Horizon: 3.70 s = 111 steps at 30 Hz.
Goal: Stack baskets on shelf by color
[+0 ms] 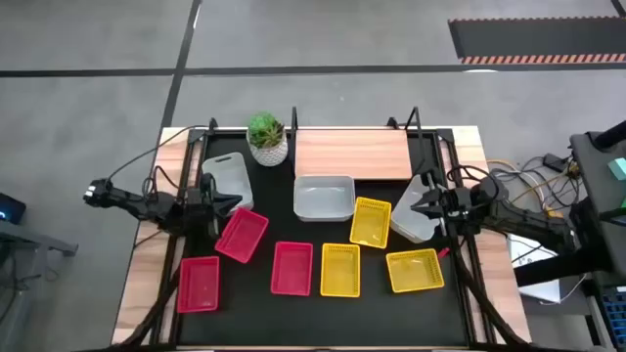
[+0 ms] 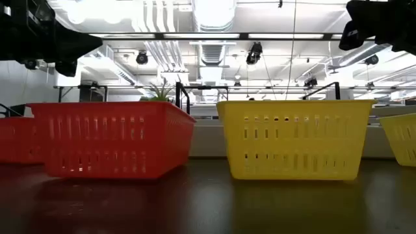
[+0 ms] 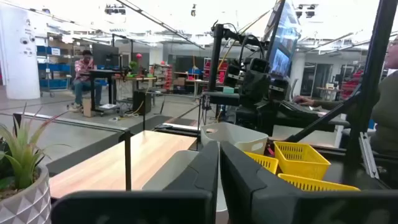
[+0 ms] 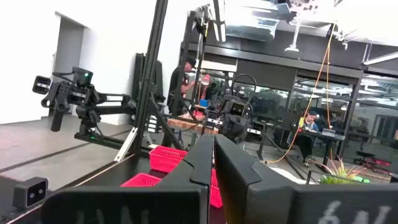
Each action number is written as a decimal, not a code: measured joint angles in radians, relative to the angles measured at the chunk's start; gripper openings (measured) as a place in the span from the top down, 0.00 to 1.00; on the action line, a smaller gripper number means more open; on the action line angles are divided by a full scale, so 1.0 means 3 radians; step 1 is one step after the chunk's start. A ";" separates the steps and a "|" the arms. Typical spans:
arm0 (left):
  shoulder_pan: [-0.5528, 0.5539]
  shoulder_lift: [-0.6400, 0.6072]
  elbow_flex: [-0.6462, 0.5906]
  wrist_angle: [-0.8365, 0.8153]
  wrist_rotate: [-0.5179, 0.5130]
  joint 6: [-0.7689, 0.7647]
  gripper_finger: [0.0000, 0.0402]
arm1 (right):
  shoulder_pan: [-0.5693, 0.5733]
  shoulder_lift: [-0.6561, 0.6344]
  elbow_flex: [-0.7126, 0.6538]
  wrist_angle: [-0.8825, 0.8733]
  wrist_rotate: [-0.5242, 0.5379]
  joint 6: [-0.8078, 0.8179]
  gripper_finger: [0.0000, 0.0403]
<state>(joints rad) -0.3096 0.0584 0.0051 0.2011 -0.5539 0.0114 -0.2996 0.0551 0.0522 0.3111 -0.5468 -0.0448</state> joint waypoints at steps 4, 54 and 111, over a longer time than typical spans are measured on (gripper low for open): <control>0.0000 0.0000 0.0000 0.0001 0.0000 0.0000 1.00 | 0.0000 0.0000 -0.0001 0.0000 0.0001 0.0000 0.97; 0.0000 0.0000 0.0000 0.0000 0.0000 0.0000 1.00 | 0.0001 0.0000 -0.0001 0.0001 0.0000 0.0000 0.97; 0.0000 0.0001 0.0008 0.0596 0.0121 -0.0279 1.00 | 0.0002 0.0000 -0.0022 -0.0077 -0.0012 0.1222 0.97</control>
<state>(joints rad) -0.3096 0.0588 0.0074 0.3798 -0.5175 -0.0723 -0.2989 0.0551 0.0456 0.2879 -0.5503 0.3218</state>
